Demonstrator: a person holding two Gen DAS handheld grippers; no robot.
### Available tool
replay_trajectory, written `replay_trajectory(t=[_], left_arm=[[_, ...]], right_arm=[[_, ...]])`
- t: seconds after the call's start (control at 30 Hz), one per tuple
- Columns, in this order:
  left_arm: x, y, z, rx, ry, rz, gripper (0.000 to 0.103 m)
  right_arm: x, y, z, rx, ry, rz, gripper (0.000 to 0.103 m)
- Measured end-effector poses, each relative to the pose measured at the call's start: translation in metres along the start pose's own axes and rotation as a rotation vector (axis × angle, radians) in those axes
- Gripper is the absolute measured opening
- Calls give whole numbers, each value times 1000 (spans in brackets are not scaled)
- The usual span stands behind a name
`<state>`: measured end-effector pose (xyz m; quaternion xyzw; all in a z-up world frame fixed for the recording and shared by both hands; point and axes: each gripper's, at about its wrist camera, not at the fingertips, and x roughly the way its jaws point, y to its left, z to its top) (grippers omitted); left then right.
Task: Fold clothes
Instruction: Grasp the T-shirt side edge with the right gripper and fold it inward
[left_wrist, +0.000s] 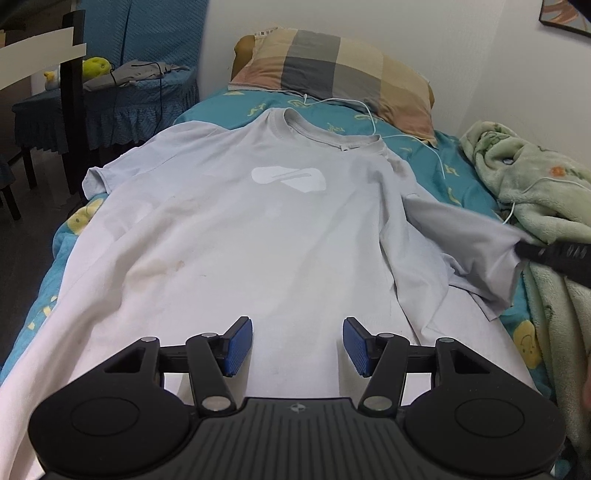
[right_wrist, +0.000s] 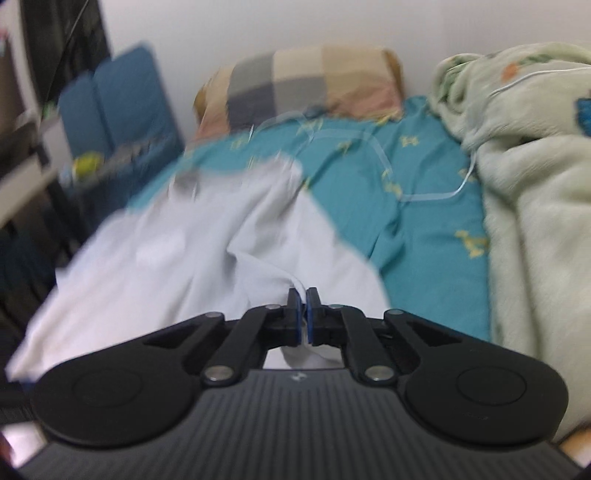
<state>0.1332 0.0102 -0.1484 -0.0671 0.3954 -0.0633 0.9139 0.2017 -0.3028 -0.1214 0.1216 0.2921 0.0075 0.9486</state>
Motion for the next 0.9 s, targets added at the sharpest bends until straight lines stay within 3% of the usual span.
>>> replay_trajectory(t=[0.17,0.37,0.5,0.67,0.8,0.9], left_arm=[[1,0,0,-3,-6,18,57],[8,1,1,-9,9,8,57],[13,3,2,-14,22,-3,57],[20,5,3,-21,39,-19,57],[28,8,4,-31,50,-39,57],[29,11,5,-34,47,-46,57]], right_arm=[[-7,-30,35,102,-84,-16,5],[23,-85,64,176,-101,-137,4],[53,-114,74,174,-93,-238,4],[95,-119,66,88,-35,-395,4],[110,-111,61,65,-50,-351,4],[107,-112,66,127,-59,-293,5]])
